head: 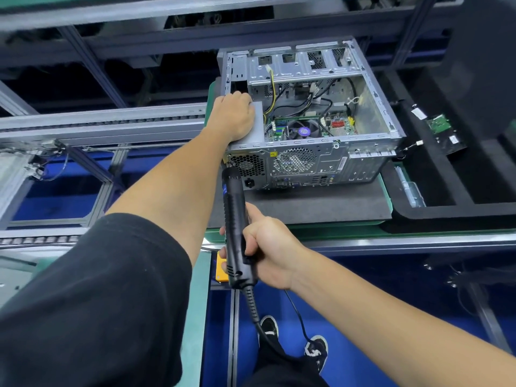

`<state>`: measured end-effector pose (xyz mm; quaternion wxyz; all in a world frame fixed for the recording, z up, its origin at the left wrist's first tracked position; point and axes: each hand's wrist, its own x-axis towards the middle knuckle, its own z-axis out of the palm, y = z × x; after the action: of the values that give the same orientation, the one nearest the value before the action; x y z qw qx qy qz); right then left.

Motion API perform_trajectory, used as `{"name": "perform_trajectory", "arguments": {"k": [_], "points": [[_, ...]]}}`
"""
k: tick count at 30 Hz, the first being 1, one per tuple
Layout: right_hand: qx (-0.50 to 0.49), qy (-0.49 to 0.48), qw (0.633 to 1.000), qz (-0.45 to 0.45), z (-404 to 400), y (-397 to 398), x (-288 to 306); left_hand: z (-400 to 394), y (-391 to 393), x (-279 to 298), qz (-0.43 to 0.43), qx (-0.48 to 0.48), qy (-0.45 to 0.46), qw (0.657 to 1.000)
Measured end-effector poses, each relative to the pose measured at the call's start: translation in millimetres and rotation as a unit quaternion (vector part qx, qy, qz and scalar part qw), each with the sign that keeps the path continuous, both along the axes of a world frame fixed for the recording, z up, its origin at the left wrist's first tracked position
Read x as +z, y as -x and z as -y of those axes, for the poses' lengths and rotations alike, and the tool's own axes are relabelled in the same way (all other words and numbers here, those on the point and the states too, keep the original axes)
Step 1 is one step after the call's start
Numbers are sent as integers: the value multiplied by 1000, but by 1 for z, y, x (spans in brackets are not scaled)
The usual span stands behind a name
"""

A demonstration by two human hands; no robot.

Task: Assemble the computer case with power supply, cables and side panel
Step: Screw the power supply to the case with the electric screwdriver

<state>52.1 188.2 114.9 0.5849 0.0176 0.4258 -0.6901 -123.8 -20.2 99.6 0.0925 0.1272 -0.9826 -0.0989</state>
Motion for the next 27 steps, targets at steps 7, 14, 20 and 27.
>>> {"name": "perform_trajectory", "arguments": {"k": [7,14,20,27], "points": [[-12,4,1000,-18,3,-9,9,0,1,1,2,1,-2,1000],[-44,-71,993,-82,8,-14,3,1,1,0,-4,-2,-2,1000],[-55,-49,995,-72,10,-12,-2,2,1,-2,-11,-6,0,1000],[-31,-4,999,27,11,-8,-6,3,2,-2,-11,-10,-2,1000]]}}
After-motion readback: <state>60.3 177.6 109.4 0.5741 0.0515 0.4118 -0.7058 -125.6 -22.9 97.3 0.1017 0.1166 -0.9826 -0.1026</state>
